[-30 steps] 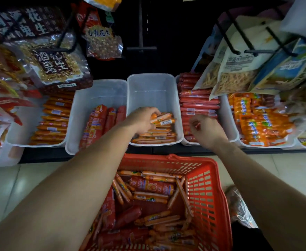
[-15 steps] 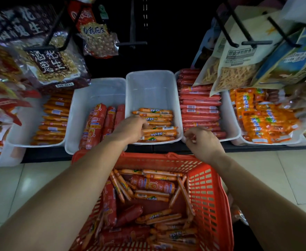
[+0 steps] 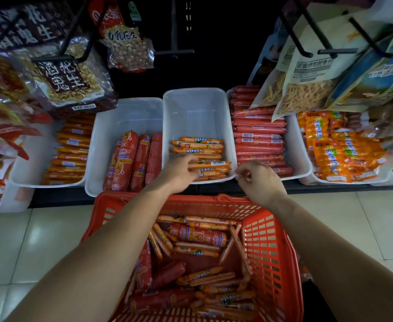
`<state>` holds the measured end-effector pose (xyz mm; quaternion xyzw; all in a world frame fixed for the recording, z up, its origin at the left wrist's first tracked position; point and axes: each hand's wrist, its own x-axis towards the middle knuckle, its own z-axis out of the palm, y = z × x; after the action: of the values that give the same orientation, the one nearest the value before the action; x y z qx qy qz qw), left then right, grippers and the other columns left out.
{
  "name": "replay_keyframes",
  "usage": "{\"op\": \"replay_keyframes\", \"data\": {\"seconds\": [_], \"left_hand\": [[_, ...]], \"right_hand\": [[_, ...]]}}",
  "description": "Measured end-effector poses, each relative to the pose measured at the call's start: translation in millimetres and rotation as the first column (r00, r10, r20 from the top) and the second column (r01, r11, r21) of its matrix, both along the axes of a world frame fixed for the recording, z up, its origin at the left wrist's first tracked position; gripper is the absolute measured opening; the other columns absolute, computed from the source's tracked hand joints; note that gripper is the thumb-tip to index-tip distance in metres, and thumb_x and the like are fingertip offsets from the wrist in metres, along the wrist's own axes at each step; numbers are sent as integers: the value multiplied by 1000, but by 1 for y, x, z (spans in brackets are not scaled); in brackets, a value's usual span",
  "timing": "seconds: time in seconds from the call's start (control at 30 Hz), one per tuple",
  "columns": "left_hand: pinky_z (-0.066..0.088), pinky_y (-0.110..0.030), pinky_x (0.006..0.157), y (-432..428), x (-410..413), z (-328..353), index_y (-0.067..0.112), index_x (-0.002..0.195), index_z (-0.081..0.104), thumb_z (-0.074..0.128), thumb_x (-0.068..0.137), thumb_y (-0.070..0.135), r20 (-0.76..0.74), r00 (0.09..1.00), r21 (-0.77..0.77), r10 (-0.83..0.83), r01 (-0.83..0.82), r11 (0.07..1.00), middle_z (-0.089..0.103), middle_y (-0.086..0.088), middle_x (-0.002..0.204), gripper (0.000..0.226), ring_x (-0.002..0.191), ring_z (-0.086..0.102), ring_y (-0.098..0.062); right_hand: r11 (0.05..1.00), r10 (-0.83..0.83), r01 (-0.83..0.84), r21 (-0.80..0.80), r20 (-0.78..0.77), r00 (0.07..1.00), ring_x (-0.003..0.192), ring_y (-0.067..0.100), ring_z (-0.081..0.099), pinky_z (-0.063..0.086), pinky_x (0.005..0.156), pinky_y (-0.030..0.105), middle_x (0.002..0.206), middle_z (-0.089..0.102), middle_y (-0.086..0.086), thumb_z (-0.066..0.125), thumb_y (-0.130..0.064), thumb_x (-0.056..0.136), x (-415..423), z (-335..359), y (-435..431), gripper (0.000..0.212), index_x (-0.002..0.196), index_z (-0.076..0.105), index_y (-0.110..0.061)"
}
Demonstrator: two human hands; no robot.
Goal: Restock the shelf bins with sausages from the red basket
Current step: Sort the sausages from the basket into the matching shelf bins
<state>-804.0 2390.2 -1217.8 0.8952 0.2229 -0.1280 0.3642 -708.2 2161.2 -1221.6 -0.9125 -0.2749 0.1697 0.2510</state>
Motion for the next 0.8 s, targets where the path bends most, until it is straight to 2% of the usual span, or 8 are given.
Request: {"op": "replay_keyframes", "data": {"seconds": [0.07, 0.1, 0.23, 0.43, 0.5, 0.63, 0.73, 0.8], "left_hand": [[38, -38, 112, -6, -7, 0, 25, 139, 53, 64, 96, 30, -7, 999, -4, -36, 36, 999, 46, 3, 147, 45, 133, 45, -16], [40, -35, 110, -7, -10, 3, 24, 139, 54, 64, 96, 28, 23, 1000, -32, -10, 10, 999, 48, 3, 146, 44, 131, 47, -15], [41, -22, 91, -4, -31, 34, 26, 131, 61, 63, 97, 22, 172, 977, -103, 122, -105, 989, 57, 9, 130, 34, 105, 52, -5], [47, -19, 87, -19, -113, 60, 30, 103, 68, 65, 93, 12, 316, 923, -85, 220, -204, 975, 64, 21, 100, 20, 95, 62, -3], [48, -20, 85, -31, -143, 55, 31, 99, 67, 64, 93, 13, 261, 938, -89, 227, -211, 973, 67, 17, 97, 18, 92, 63, -2], [49, -27, 79, -55, -190, 23, 30, 105, 65, 62, 95, 24, -23, 988, -35, 153, -153, 988, 67, 13, 103, 11, 93, 63, -9], [50, -32, 82, -66, -217, -6, 25, 116, 64, 62, 95, 29, -188, 977, 8, 103, -103, 995, 70, 5, 112, 21, 101, 65, -17], [51, -34, 85, -70, -228, -23, 24, 119, 62, 64, 91, 43, -293, 951, -9, 96, -103, 995, 70, 1, 117, 33, 105, 65, -22]], "right_hand": [[1000, -17, 17, -4, -3, 1000, 98, 18, 61, 51, 81, 34, 109, 63, -4, 64, -26, 91, -2, 1, 2, 13, 103, 69, -29], [1000, -21, 21, -6, 1, 1000, 99, 19, 61, 51, 82, 35, 110, 62, -4, 64, -26, 92, -3, 3, 2, 14, 104, 69, -29], [1000, -31, 31, 5, 42, 999, 104, 21, 59, 51, 85, 35, 114, 59, -2, 62, -20, 91, -20, 20, 5, 18, 107, 69, -24], [994, -48, 45, 99, 33, 998, 100, 27, 61, 52, 78, 37, 109, 60, 2, 61, -13, 86, -80, 46, 6, 22, 105, 70, -19], [997, -20, 20, 77, 7, 1000, 100, 27, 61, 52, 78, 38, 111, 60, 3, 62, -14, 86, -106, 46, 2, 21, 105, 69, -19], [998, 29, -35, -54, -115, 993, 102, 28, 62, 52, 84, 38, 116, 59, 4, 63, -21, 89, -145, 24, -16, 22, 110, 68, -20], [972, 75, -117, -203, -203, 976, 111, 32, 59, 50, 92, 38, 122, 58, 8, 62, -26, 88, -162, -4, -28, 34, 121, 64, -21], [942, 86, -166, -293, -266, 960, 115, 36, 57, 49, 94, 39, 130, 55, 12, 59, -27, 89, -168, -22, -32, 42, 130, 57, -20]]}}
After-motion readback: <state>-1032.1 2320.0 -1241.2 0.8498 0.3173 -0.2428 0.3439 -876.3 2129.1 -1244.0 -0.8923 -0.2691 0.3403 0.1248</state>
